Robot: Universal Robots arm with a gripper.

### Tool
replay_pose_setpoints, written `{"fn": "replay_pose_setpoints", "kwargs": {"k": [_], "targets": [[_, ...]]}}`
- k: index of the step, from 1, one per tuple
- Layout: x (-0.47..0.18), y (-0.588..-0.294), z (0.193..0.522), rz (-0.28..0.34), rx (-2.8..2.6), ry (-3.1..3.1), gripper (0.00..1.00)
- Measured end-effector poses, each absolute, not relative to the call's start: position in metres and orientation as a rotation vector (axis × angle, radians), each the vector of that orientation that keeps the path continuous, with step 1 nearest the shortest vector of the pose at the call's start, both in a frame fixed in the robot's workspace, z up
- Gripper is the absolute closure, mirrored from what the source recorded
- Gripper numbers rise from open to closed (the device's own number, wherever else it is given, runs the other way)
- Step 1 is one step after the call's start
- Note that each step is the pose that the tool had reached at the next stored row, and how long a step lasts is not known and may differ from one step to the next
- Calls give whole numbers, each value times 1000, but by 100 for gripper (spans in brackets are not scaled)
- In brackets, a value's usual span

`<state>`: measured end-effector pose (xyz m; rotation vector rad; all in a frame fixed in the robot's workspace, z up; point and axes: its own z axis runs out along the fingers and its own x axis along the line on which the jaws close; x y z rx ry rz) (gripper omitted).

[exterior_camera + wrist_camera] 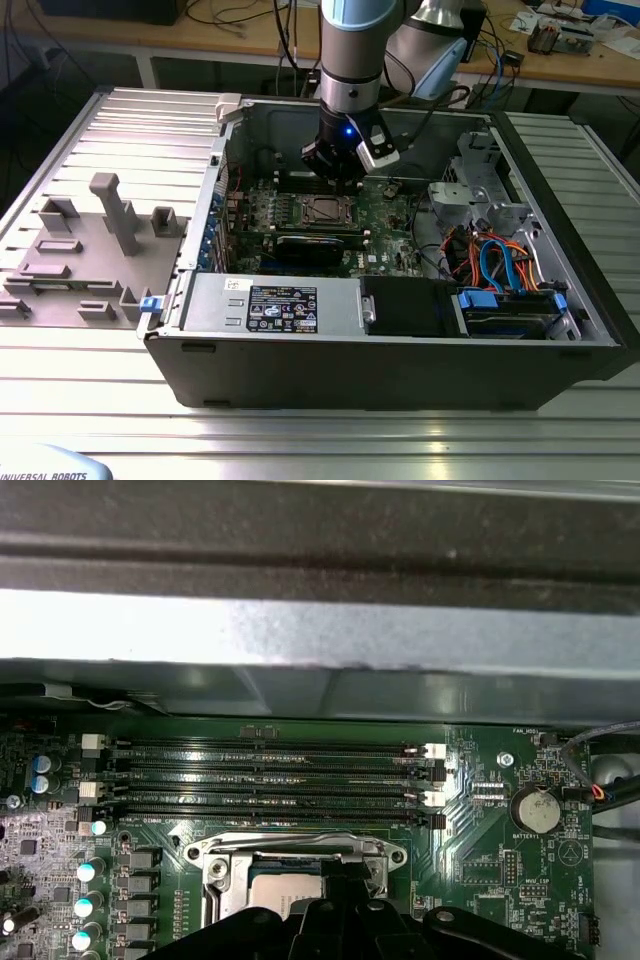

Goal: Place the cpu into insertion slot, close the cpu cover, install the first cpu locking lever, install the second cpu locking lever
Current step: 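Install the second cpu locking lever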

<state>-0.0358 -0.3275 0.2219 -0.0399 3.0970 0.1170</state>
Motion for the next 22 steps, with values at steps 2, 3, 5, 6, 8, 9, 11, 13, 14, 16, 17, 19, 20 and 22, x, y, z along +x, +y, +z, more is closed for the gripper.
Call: {"fn": "replay_pose_setpoints", "kwargs": {"k": [2,3,5,6,8,9,11,13,14,16,17,19,20,22], "targets": [[-36,-328,222,117,-40,3097,89],[-36,-328,222,117,-40,3097,89],[-36,-328,222,117,-40,3097,89],[-36,-328,222,117,-40,3097,89],[-36,-328,223,117,-40,3097,89],[-36,-328,224,117,-40,3097,89],[-36,-328,227,117,-40,3097,89],[-36,-328,230,117,-40,3097,89],[-36,-328,231,117,-40,3097,89],[-36,-328,233,116,-40,3098,89],[-36,-328,234,115,-40,3099,89],[-36,-328,234,105,-40,3101,89],[-36,-328,234,99,-40,3102,89],[-36,-329,234,92,-40,3102,89]]}}
